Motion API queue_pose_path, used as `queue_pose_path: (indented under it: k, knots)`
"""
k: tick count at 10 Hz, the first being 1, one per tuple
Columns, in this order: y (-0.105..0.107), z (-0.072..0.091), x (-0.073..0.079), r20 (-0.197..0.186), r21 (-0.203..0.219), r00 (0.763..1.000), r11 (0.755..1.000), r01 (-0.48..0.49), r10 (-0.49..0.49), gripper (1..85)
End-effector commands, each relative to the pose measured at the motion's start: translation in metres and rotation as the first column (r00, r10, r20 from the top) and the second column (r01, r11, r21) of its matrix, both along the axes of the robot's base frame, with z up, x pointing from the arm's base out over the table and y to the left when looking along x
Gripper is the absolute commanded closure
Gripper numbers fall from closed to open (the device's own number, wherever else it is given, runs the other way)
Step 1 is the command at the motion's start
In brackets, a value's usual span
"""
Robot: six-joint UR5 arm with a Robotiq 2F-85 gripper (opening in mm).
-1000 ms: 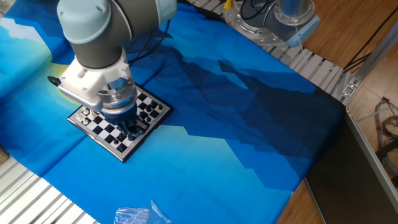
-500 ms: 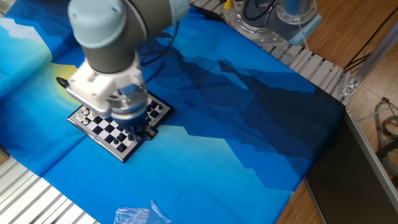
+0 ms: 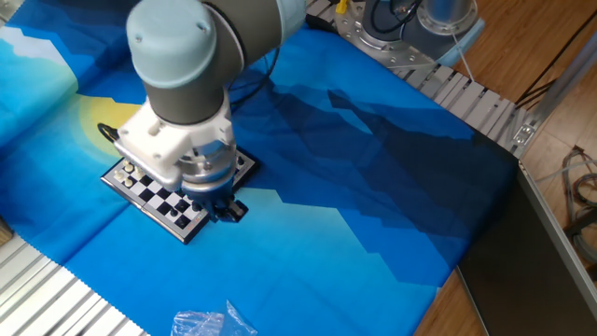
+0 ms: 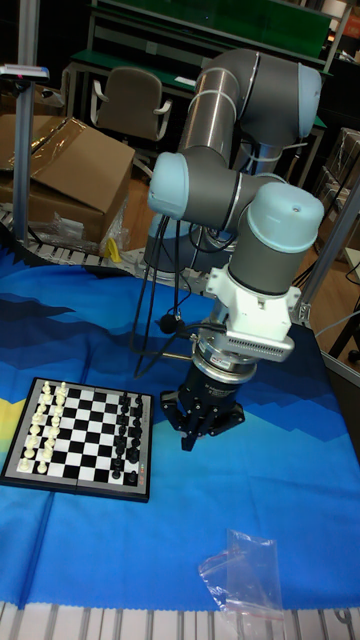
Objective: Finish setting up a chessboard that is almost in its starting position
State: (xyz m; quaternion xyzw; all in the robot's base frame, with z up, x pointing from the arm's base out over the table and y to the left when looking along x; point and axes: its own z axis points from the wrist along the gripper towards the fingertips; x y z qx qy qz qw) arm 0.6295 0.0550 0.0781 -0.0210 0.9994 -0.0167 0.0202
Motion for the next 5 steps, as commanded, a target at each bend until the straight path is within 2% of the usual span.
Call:
queue_pose_path:
  k: [1,4,5]
  knots:
    - [0.006,0.0,0.007,0.011,0.014,0.999,0.999,-0.041,0.041,84.7]
    - [0.004,0.001,0.017,0.049,-0.001,0.996,0.998,-0.07,0.07,84.7]
    - [0.009,0.001,0.022,0.067,0.019,0.995,0.997,-0.08,0.079,84.7]
